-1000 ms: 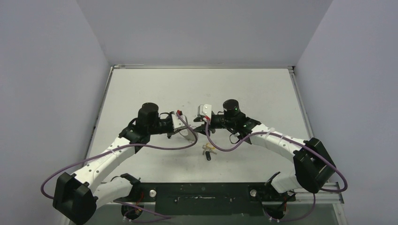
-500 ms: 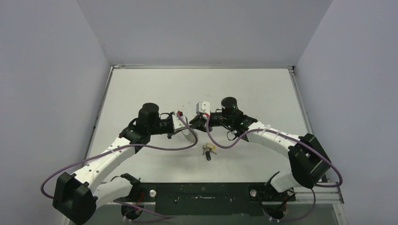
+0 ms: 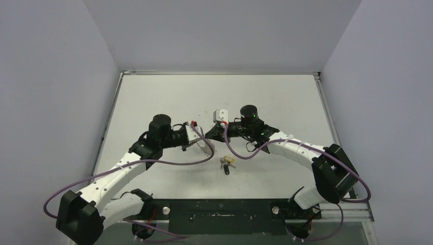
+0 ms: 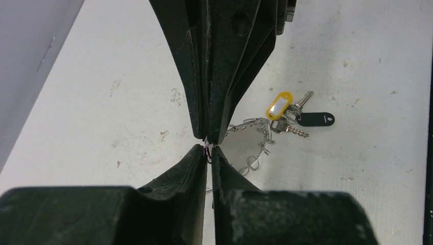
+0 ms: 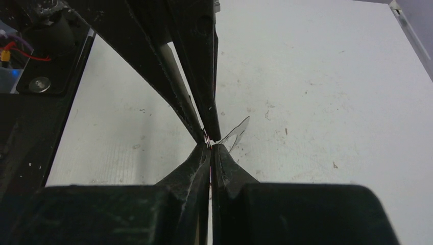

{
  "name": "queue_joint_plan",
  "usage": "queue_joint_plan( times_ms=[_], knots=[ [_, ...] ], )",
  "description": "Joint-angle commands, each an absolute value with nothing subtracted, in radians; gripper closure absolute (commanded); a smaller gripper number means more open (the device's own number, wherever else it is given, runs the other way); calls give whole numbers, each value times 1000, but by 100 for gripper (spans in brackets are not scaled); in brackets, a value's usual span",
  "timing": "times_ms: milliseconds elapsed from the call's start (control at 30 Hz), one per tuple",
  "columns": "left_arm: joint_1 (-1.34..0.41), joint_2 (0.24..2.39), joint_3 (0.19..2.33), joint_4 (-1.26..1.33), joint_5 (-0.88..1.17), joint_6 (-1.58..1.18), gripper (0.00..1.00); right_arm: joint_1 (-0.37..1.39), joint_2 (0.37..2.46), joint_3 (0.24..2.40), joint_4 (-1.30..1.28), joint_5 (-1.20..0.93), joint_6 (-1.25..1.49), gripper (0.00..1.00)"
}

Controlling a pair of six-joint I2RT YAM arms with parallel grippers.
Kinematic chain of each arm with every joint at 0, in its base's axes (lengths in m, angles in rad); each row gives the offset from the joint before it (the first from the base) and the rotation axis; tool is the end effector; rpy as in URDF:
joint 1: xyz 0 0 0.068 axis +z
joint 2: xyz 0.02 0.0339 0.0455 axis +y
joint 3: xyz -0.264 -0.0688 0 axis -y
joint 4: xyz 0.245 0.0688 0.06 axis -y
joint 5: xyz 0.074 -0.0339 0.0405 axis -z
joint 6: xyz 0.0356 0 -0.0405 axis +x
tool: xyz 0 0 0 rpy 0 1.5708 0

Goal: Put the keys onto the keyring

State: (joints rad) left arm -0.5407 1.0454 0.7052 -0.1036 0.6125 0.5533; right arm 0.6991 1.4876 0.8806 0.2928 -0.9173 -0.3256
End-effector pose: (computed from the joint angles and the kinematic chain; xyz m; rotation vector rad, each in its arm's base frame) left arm 0.1881 -0.1368 0.2724 1.3402 1.4555 -0.6057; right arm 0.2302 0.2304 0.2566 -1.4392 1.2471 1.1115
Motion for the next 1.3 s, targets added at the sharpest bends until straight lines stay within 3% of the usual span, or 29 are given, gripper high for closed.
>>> queue_joint_plan(
  times_ms=[0,100,167,333,433,667,1033,1267],
  knots=[
    [-551,979,640,74,557,477,79,666,1493,851,534,-936,-175,100],
    [-551,919,556,201,486,410,54,632,1508,785,784,-907,22,100],
    [-551,885,484,305,439,356,47,619,1525,757,932,-901,133,100],
    [-550,852,295,637,365,202,46,617,1579,712,1177,-897,301,100],
    [-549,892,216,848,349,116,51,617,1624,701,1300,-897,385,100],
    [-538,1068,198,1149,414,5,57,616,1695,705,1491,-909,523,100],
    [-291,1065,316,1094,791,-222,56,597,1692,691,1456,-904,492,100],
    [-290,978,315,1035,739,-213,45,592,1692,714,1452,-924,504,100]
  ],
)
